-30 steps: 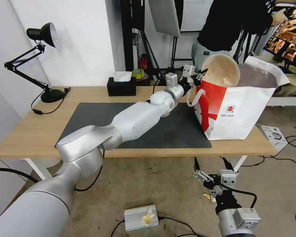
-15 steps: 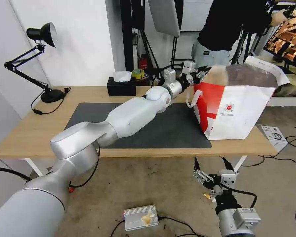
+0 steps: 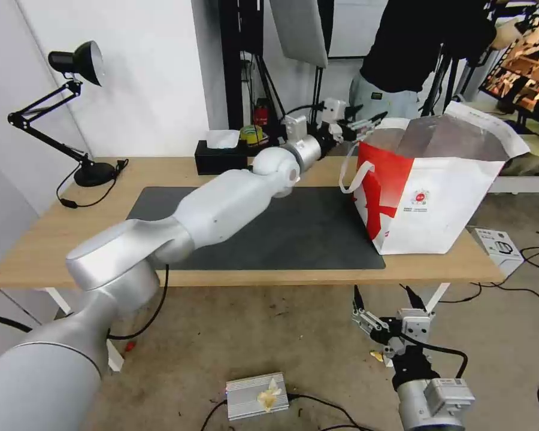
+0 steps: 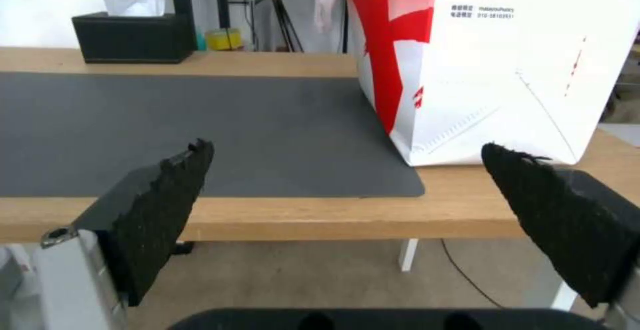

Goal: Pick up the trash from the table and place it into the takeout bag.

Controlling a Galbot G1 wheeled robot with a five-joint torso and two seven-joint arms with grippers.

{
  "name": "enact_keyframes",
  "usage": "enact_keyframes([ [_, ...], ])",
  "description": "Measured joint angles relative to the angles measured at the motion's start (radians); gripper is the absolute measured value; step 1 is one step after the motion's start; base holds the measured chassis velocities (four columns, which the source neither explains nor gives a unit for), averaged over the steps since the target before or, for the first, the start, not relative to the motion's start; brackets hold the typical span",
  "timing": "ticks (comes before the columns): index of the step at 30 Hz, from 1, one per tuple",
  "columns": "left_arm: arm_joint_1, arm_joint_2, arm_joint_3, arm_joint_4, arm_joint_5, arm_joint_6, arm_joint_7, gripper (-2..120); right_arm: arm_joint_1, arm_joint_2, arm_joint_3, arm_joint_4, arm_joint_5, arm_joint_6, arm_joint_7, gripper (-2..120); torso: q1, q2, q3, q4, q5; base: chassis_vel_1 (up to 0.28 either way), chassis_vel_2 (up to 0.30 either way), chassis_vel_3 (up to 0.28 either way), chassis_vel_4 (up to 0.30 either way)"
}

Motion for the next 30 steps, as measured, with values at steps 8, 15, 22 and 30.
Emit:
enact_keyframes([
  [8,0.062,0.178,-0.067,-0.269,-0.005,0.015,-0.117,100,0.0,0.0,0.0,0.0,0.0,0.0,0.0,100,0.0,0.0,0.0,0.0003,-0.0002,0.0,0.0,0.0,0.0],
  [15,0.169,0.398,-0.085,-0.602,-0.009,0.012,-0.225,100,0.0,0.0,0.0,0.0,0.0,0.0,0.0,100,0.0,0.0,0.0,0.0,0.0,0.0,0.0,0.0,0.0],
  [22,0.364,0.599,-0.215,-0.861,0.018,0.006,-0.294,100,0.0,0.0,0.0,0.0,0.0,0.0,0.0,100,0.0,0.0,0.0,0.0,-0.0001,0.0,0.0,0.0,0.0],
  [30,0.804,0.808,-0.629,-1.124,0.045,0.006,-0.296,100,0.0,0.0,0.0,0.0,0.0,0.0,0.0,100,0.0,0.0,0.0,0.0004,0.0,0.0,0.0,0.0,0.0],
])
